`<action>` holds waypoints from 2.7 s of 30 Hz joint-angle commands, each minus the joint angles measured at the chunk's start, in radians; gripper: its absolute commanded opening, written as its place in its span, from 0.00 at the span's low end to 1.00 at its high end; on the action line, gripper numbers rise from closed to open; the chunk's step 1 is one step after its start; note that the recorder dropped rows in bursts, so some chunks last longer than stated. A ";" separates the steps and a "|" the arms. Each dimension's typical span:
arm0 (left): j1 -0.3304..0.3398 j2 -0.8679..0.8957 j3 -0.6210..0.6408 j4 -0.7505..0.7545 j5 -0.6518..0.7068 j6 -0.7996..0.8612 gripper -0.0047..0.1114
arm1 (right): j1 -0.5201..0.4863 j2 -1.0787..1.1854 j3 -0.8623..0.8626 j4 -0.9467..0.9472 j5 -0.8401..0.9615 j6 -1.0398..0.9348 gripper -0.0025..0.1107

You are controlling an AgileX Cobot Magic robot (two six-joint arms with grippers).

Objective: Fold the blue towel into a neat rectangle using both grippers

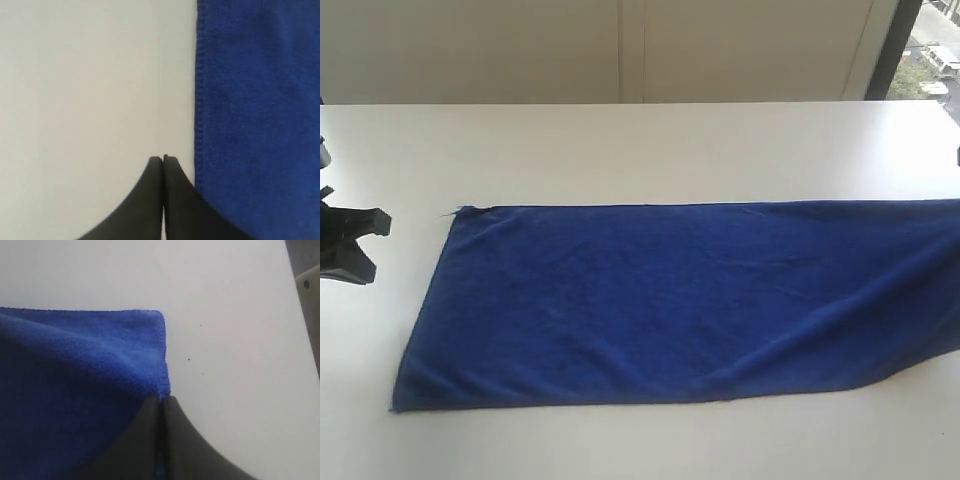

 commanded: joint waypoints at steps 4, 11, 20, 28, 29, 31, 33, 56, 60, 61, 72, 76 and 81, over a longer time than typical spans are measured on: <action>0.003 0.001 -0.003 -0.003 0.031 0.001 0.04 | -0.004 -0.041 -0.039 -0.022 0.065 0.019 0.02; 0.003 0.001 -0.003 -0.010 0.027 -0.001 0.04 | 0.052 -0.165 -0.041 0.198 0.108 -0.052 0.02; 0.003 0.001 -0.003 -0.026 0.024 -0.001 0.04 | 0.334 -0.208 -0.041 0.242 0.069 -0.043 0.02; 0.003 0.001 -0.003 -0.027 0.026 -0.001 0.04 | 0.583 -0.151 -0.116 0.286 0.009 -0.015 0.02; 0.003 0.001 -0.003 -0.027 0.026 -0.001 0.04 | 0.613 -0.135 -0.135 0.289 0.009 -0.015 0.02; 0.003 0.001 -0.003 -0.027 0.026 -0.001 0.04 | 0.670 -0.100 -0.173 0.307 0.005 -0.015 0.02; 0.003 0.001 -0.003 -0.027 0.025 -0.001 0.04 | 0.719 -0.066 -0.206 0.315 -0.006 -0.005 0.02; 0.003 0.001 -0.003 -0.027 0.027 -0.003 0.04 | 1.105 0.426 -0.537 0.354 -0.113 0.023 0.02; 0.003 0.001 -0.002 -0.030 0.029 -0.003 0.04 | 1.133 0.481 -0.565 0.384 -0.140 0.021 0.02; 0.003 0.001 -0.002 -0.030 0.029 -0.003 0.04 | 1.140 0.495 -0.577 0.395 -0.144 0.021 0.02; 0.003 0.001 -0.002 -0.033 0.036 -0.003 0.04 | 1.153 0.585 -0.606 0.445 -0.209 0.021 0.02; 0.003 0.001 -0.002 -0.033 0.036 -0.003 0.04 | 1.153 0.596 -0.606 0.458 -0.210 0.021 0.02; 0.003 0.001 -0.002 -0.033 0.038 -0.003 0.04 | 1.153 0.596 -0.606 0.489 -0.256 0.021 0.02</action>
